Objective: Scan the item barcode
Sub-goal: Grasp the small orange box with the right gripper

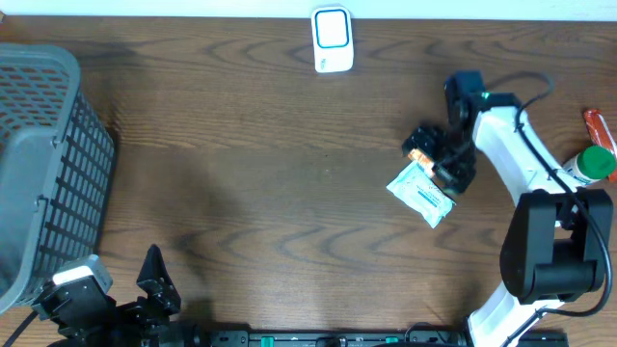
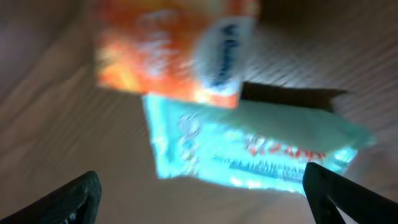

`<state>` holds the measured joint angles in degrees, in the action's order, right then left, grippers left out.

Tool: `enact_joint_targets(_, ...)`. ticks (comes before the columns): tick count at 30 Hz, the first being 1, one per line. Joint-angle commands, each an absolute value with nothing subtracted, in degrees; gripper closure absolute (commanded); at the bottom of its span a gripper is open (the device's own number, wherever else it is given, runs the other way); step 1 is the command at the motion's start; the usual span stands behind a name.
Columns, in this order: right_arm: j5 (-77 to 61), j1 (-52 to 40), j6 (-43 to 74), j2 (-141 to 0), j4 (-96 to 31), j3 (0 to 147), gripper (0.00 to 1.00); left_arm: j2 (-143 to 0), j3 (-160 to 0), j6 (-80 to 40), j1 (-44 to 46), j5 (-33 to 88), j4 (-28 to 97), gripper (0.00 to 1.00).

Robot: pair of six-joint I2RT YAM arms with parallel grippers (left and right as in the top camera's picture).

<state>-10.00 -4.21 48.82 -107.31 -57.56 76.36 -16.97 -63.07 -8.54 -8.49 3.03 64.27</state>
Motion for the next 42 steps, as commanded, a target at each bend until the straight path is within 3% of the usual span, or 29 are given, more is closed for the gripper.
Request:
enact_joint_targets(1, -8.4, -4.1, 58.7, -106.8, -52.8, 72.3, 0.01, -16.7, -63.2, -7.6, -8.3, 2.8, 64.3, 0.15)
enact_joint_targets(6, -6.9, -4.1, 58.7, -106.8, -45.3, 69.6, 0.01, -16.7, -63.2, -7.6, -8.3, 2.8, 64.3, 0.15)
enact_joint_targets(17, 1.3, -3.9, 57.0, -107.7, -43.2, 69.6, 0.01, -16.7, -63.2, -7.6, -8.3, 2.8, 64.3, 0.15)
enact_joint_targets(30, 0.3, -4.0, 55.2, -114.1, -37.8, 69.6, 0.01, -16.7, -63.2, -7.6, -8.3, 2.8, 64.3, 0.15)
enact_joint_targets(34, -0.5, -4.1, 52.3, -114.8, -38.4, 69.6, 0.39, -16.7, -63.2, -7.6, -8.3, 2.8, 64.3, 0.15)
enact_joint_targets(35, -0.8, -4.1, 51.4, -114.8, -38.4, 69.7, 0.43, -16.7, -63.2, -7.6, -8.3, 2.8, 64.3, 0.15)
enact_joint_targets(42, -3.4, -4.1, 46.3, -114.7, -41.9, 74.0, 0.43, -16.7, -63.2, -7.6, -8.3, 2.8, 64.3, 0.15)
